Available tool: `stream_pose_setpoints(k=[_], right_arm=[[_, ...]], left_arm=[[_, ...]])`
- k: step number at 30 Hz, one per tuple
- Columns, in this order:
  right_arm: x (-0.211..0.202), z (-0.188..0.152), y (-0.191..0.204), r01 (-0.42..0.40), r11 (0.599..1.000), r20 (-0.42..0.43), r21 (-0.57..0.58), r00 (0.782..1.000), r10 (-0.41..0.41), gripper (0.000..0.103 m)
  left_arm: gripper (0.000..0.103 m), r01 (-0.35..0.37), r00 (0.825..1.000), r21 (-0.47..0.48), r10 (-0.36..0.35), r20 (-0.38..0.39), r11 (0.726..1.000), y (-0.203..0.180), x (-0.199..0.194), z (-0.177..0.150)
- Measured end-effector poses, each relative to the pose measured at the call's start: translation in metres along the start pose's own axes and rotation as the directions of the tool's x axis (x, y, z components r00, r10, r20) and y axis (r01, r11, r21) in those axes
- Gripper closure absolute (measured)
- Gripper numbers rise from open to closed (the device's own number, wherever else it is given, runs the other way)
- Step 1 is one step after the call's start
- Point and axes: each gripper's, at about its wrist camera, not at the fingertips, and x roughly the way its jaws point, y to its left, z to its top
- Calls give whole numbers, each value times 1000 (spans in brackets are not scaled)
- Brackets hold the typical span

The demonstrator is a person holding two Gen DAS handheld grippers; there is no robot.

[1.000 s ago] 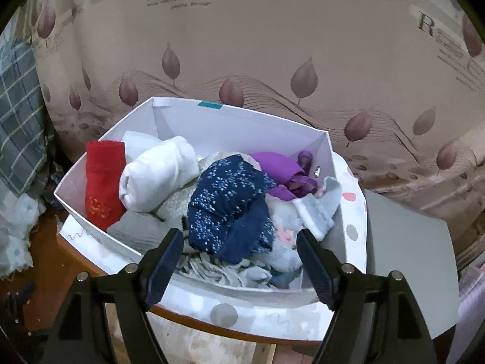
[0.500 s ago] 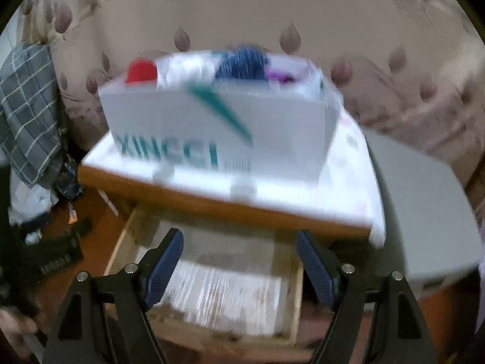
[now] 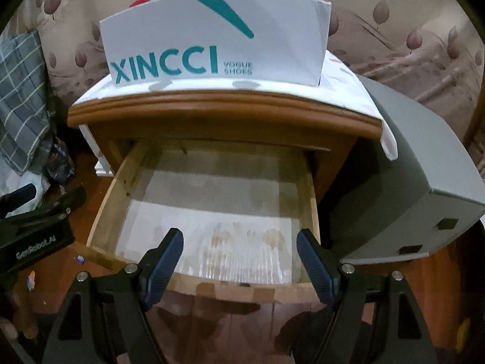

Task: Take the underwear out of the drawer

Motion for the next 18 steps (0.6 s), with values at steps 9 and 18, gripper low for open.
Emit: stream_pose_setpoints(k=[9, 18], right_arm=[[-3, -7, -4, -13, 1000, -36, 18, 999, 13, 24], [-4, -10, -5, 2, 1000, -48, 11, 999, -1, 24]], left_arm=[[6, 36, 999, 13, -36, -4, 999, -10, -5, -1], [6, 59, 998, -1, -59, -9, 998, -12, -7, 1]])
